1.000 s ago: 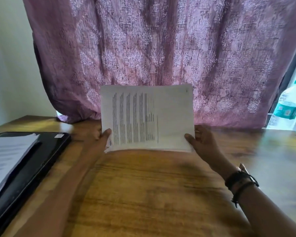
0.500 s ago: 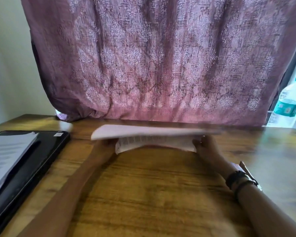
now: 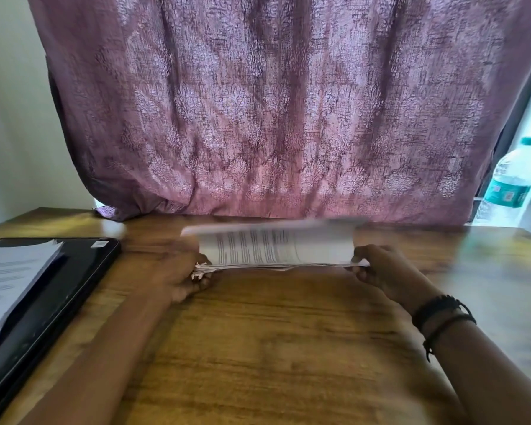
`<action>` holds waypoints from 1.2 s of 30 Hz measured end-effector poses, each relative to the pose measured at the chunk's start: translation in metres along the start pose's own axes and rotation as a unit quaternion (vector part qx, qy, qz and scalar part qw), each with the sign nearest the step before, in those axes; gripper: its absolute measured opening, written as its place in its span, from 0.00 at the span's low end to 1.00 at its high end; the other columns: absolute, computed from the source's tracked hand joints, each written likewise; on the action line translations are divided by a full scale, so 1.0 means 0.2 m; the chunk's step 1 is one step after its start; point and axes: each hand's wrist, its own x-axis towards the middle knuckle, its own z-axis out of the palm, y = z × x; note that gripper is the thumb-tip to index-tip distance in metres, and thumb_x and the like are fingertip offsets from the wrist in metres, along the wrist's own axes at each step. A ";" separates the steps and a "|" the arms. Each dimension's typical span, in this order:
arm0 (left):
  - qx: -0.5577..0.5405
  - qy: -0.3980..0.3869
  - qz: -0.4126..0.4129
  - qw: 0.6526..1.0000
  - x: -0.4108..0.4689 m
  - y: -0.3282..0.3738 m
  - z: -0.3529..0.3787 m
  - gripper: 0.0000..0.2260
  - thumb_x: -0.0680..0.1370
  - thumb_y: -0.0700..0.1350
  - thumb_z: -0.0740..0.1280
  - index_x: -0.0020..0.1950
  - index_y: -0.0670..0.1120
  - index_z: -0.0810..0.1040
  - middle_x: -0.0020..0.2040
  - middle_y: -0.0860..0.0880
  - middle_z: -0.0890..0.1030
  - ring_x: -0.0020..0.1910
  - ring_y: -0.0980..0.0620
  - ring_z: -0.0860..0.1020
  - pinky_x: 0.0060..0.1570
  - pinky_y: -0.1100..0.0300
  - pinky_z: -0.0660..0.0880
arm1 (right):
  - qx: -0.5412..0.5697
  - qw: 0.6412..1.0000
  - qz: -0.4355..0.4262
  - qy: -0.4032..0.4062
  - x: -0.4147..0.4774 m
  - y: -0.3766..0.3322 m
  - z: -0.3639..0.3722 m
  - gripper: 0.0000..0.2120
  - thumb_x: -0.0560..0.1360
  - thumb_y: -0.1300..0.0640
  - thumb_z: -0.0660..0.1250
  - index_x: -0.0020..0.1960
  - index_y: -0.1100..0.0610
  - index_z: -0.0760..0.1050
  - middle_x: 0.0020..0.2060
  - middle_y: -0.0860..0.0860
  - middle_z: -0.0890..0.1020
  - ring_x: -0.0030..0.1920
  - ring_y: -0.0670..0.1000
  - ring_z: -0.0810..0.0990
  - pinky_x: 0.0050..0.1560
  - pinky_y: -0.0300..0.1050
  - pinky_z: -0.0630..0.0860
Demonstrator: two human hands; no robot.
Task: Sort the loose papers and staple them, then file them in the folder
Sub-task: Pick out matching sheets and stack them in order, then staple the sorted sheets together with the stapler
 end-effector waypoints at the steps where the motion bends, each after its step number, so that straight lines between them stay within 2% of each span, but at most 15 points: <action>1: 0.004 -0.009 -0.005 1.000 -0.04 0.01 0.01 0.05 0.76 0.33 0.60 0.41 0.40 0.73 0.26 0.47 0.77 0.21 0.55 0.75 0.21 0.66 0.72 | -0.012 1.000 0.012 0.003 -0.02 -0.01 0.00 0.05 0.72 0.70 0.62 0.45 0.66 0.76 0.31 0.60 0.78 0.27 0.51 0.71 0.31 0.43 0.69; 4: 0.002 -0.021 -0.010 1.000 -0.08 0.04 0.05 0.08 0.76 0.31 0.58 0.38 0.38 0.71 0.20 0.47 0.74 0.16 0.56 0.72 0.18 0.68 0.69 | -0.031 0.999 0.021 -0.003 -0.03 -0.03 0.00 0.06 0.73 0.69 0.62 0.48 0.66 0.76 0.34 0.59 0.78 0.28 0.50 0.73 0.30 0.41 0.70; 8: 0.022 -0.028 0.010 0.999 -0.16 0.05 0.10 0.09 0.76 0.29 0.59 0.39 0.39 0.73 0.22 0.47 0.78 0.17 0.55 0.74 0.16 0.68 0.68 | -0.156 0.987 -0.011 0.034 -0.01 -0.01 0.00 0.07 0.74 0.66 0.63 0.48 0.69 0.76 0.31 0.57 0.76 0.20 0.46 0.73 0.23 0.36 0.69; 10: 0.019 -0.019 0.028 0.999 -0.16 0.05 0.11 0.10 0.76 0.28 0.61 0.38 0.40 0.73 0.23 0.46 0.78 0.20 0.53 0.75 0.16 0.67 0.68 | -0.228 0.971 -0.044 0.055 0.02 0.01 -0.01 0.10 0.73 0.63 0.64 0.49 0.71 0.76 0.32 0.58 0.77 0.25 0.48 0.75 0.28 0.40 0.69; 12: 0.020 -0.010 0.037 0.999 -0.17 0.05 0.12 0.10 0.76 0.28 0.62 0.39 0.40 0.72 0.29 0.44 0.78 0.27 0.50 0.75 0.16 0.67 0.69 | -0.338 0.933 -0.085 0.090 0.02 0.02 -0.03 0.13 0.72 0.59 0.65 0.53 0.66 0.75 0.42 0.61 0.80 0.39 0.54 0.77 0.38 0.45 0.70; 15: 0.034 -0.014 0.044 0.998 -0.17 0.04 0.14 0.08 0.76 0.28 0.62 0.40 0.39 0.74 0.35 0.43 0.77 0.32 0.49 0.73 0.18 0.67 0.70 | -0.540 0.811 -0.151 0.165 0.01 -0.03 -0.11 0.20 0.72 0.48 0.67 0.57 0.60 0.72 0.55 0.59 0.77 0.55 0.60 0.76 0.46 0.47 0.71; 18: 0.036 -0.013 0.049 0.998 -0.17 0.03 0.15 0.07 0.76 0.29 0.63 0.41 0.38 0.76 0.36 0.43 0.78 0.33 0.49 0.74 0.18 0.66 0.71 | -0.629 0.762 -0.080 0.133 0.00 -0.12 -0.23 0.30 0.69 0.32 0.66 0.55 0.58 0.76 0.59 0.59 0.79 0.58 0.59 0.78 0.53 0.49 0.75; 20: 0.035 -0.014 0.050 0.998 -0.17 0.04 0.16 0.07 0.76 0.30 0.63 0.41 0.38 0.77 0.37 0.43 0.79 0.34 0.49 0.76 0.19 0.66 0.72 | -0.658 0.749 0.001 0.080 -0.03 -0.14 -0.29 0.44 0.59 0.22 0.64 0.55 0.58 0.78 0.57 0.57 0.81 0.55 0.57 0.79 0.55 0.49 0.77; 21: 0.032 -0.018 0.050 0.998 -0.17 0.04 0.16 0.07 0.76 0.30 0.64 0.41 0.38 0.78 0.36 0.44 0.80 0.33 0.50 0.77 0.20 0.66 0.72 | -0.666 0.743 0.027 0.059 -0.04 -0.14 -0.32 0.44 0.54 0.20 0.65 0.50 0.57 0.79 0.52 0.56 0.82 0.51 0.56 0.80 0.54 0.49 0.78; 23: 0.022 -0.037 0.048 0.998 -0.17 0.04 0.15 0.05 0.76 0.32 0.66 0.41 0.38 0.78 0.31 0.46 0.82 0.29 0.52 0.79 0.20 0.66 0.71 | -0.673 0.737 0.054 0.023 -0.06 -0.13 -0.34 0.37 0.53 0.23 0.71 0.40 0.56 0.76 0.39 0.52 0.82 0.41 0.53 0.80 0.48 0.48 0.80; 26: 0.021 -0.052 0.042 0.998 -0.17 0.04 0.14 0.01 0.75 0.34 0.68 0.45 0.38 0.80 0.31 0.48 0.84 0.31 0.52 0.79 0.23 0.63 0.72 | -0.645 0.763 0.040 0.002 -0.04 -0.13 -0.32 0.30 0.57 0.35 0.79 0.43 0.58 0.73 0.36 0.52 0.78 0.40 0.56 0.81 0.46 0.55 0.83; 29: 0.024 -0.062 0.045 0.997 -0.17 0.05 0.14 0.02 0.75 0.35 0.69 0.46 0.36 0.80 0.31 0.46 0.83 0.27 0.52 0.77 0.23 0.62 0.71 | -0.542 0.839 -0.039 0.004 -0.04 -0.15 -0.24 0.24 0.67 0.47 0.78 0.48 0.63 0.73 0.40 0.56 0.79 0.43 0.58 0.83 0.47 0.57 0.82; 31: 0.021 -0.075 0.046 0.996 -0.17 0.05 0.14 0.04 0.75 0.35 0.69 0.48 0.35 0.80 0.32 0.44 0.83 0.26 0.52 0.76 0.23 0.63 0.71 | -0.398 0.913 -0.090 -0.030 -0.07 -0.18 -0.16 0.19 0.70 0.51 0.76 0.44 0.66 0.75 0.38 0.60 0.79 0.38 0.56 0.82 0.45 0.53 0.83; 33: 0.017 -0.091 0.041 0.995 -0.18 0.05 0.13 0.07 0.75 0.35 0.69 0.51 0.36 0.80 0.33 0.45 0.83 0.27 0.53 0.77 0.24 0.64 0.73 | -0.230 0.962 -0.107 -0.105 -0.12 -0.20 -0.07 0.23 0.69 0.51 0.75 0.45 0.73 0.77 0.38 0.61 0.81 0.38 0.55 0.81 0.46 0.52 0.82; 36: 0.003 -0.115 0.024 0.993 -0.19 0.06 0.14 0.06 0.74 0.35 0.69 0.51 0.39 0.80 0.33 0.47 0.83 0.27 0.54 0.78 0.26 0.65 0.75 | -0.032 0.974 -0.027 -0.221 -0.19 -0.19 0.10 0.24 0.65 0.50 0.73 0.51 0.69 0.77 0.44 0.59 0.82 0.43 0.53 0.82 0.46 0.47 0.82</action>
